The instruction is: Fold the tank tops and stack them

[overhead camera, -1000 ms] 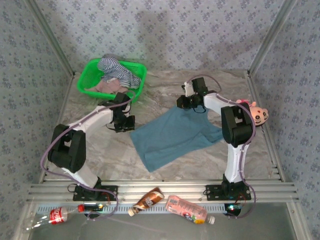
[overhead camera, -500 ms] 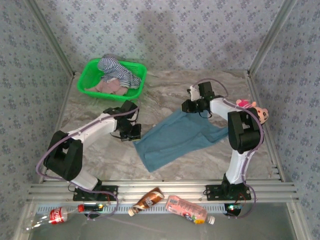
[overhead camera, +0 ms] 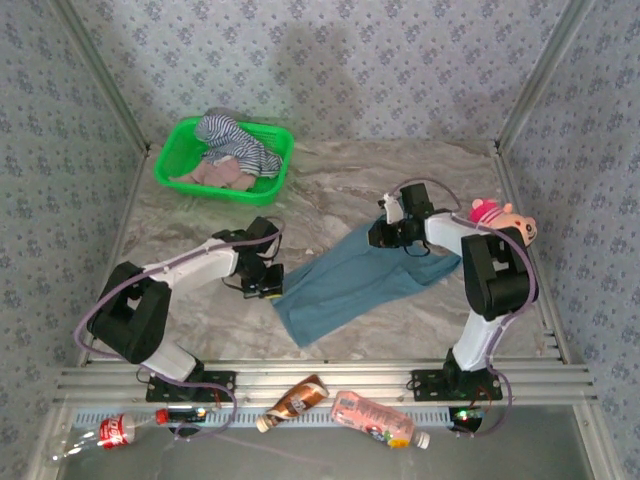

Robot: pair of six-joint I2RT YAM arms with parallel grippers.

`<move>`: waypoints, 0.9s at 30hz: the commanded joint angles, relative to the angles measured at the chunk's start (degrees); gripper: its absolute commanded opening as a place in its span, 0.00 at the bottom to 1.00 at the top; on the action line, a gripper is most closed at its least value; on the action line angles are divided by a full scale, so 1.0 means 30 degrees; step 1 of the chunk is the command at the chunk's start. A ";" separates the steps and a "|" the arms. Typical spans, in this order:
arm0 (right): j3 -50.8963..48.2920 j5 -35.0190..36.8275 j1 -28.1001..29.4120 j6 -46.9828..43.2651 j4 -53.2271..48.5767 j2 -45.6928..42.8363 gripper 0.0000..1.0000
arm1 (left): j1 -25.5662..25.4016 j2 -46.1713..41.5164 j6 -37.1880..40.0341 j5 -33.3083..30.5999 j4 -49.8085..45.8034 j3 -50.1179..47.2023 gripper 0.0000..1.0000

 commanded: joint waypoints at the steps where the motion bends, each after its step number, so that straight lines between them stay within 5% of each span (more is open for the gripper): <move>1: -0.0640 0.0350 0.0122 -0.0030 -0.0541 -0.0847 0.16 | -0.0228 0.0061 -0.0229 0.0470 0.0599 -0.0325 0.00; 27: -0.2477 0.1977 -0.0405 0.0472 -0.1115 -0.3297 0.09 | -0.0492 0.0851 0.0442 -0.0033 0.0667 -0.0508 0.00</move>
